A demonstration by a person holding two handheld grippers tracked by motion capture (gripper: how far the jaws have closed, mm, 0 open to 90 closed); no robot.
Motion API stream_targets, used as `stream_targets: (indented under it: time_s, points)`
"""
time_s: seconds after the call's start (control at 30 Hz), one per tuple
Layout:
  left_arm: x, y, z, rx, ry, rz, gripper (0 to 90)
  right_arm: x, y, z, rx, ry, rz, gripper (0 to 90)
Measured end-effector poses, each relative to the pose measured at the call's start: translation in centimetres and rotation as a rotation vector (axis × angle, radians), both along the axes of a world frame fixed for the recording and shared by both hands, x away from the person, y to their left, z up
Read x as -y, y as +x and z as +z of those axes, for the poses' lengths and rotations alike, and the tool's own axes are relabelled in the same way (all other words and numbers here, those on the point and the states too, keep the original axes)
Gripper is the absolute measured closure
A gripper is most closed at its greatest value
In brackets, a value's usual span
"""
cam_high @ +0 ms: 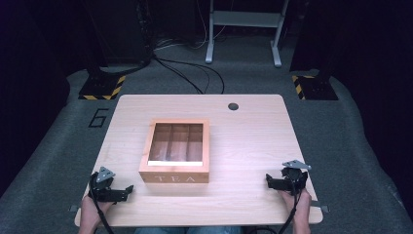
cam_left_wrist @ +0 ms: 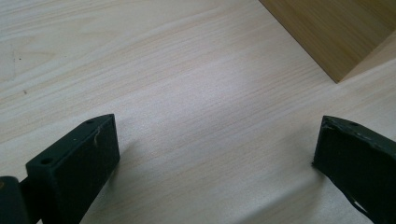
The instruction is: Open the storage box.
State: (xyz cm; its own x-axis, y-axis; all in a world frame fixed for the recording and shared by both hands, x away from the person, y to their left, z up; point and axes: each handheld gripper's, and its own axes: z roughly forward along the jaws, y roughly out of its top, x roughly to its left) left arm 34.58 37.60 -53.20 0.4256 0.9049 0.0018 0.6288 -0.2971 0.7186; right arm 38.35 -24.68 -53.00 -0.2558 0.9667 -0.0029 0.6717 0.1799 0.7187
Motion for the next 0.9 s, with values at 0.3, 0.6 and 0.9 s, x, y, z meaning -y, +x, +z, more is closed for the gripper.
stream_targets:
  time_s: [0.3,0.6,0.9]
  points:
    - [0.02,-0.02,0.01,0.002,0.003,0.0,0.1,-0.21,0.03,0.02,0.004,0.003,-0.012,0.0]
    - [0.0,-0.01,0.0,-0.001,-0.001,0.0,0.0,-0.18,0.09,0.03,-0.005,0.003,-0.009,0.0]
    - [0.02,0.0,0.03,0.001,0.003,-0.001,0.0,-0.16,0.14,0.01,0.0,0.001,-0.007,0.0]
